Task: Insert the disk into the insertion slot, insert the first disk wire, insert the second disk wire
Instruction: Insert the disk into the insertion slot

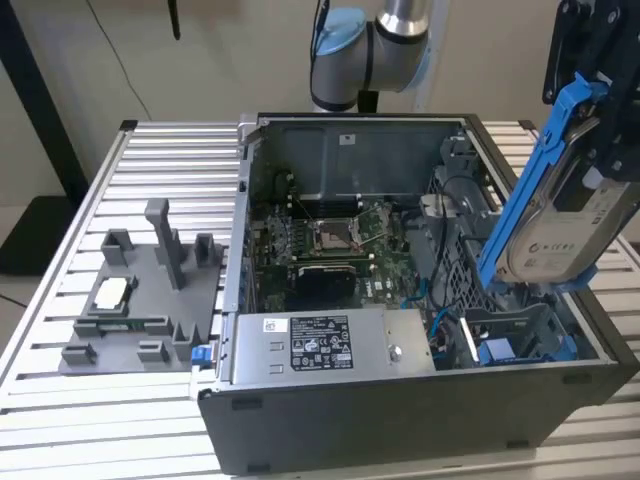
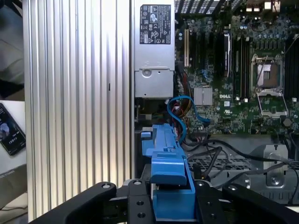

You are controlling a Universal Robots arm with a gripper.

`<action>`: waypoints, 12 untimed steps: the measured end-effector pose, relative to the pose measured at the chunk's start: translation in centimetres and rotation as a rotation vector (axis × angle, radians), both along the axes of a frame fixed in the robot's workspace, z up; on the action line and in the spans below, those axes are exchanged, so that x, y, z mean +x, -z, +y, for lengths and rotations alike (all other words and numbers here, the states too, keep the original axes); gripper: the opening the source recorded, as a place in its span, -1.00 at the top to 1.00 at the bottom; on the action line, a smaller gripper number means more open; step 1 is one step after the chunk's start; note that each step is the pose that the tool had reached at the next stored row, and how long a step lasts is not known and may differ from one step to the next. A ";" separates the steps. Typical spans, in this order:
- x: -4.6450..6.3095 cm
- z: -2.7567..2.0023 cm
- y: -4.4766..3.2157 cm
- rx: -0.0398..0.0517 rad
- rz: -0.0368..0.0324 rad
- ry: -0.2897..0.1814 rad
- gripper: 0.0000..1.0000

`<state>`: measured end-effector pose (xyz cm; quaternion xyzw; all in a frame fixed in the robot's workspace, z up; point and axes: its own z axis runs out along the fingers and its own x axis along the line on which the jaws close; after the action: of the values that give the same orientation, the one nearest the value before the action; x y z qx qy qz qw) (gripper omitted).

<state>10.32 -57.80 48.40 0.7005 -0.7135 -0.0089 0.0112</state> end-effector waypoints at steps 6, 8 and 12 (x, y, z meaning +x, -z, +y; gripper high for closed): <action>0.0 0.00 0.72 -0.0001 -0.0105 0.000 0.35; 0.1 0.01 0.92 -0.0002 -0.0105 0.000 0.35; 0.6 0.00 1.32 0.0008 -0.0106 0.000 0.35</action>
<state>10.87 -57.81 47.09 0.7006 -0.7135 -0.0055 0.0072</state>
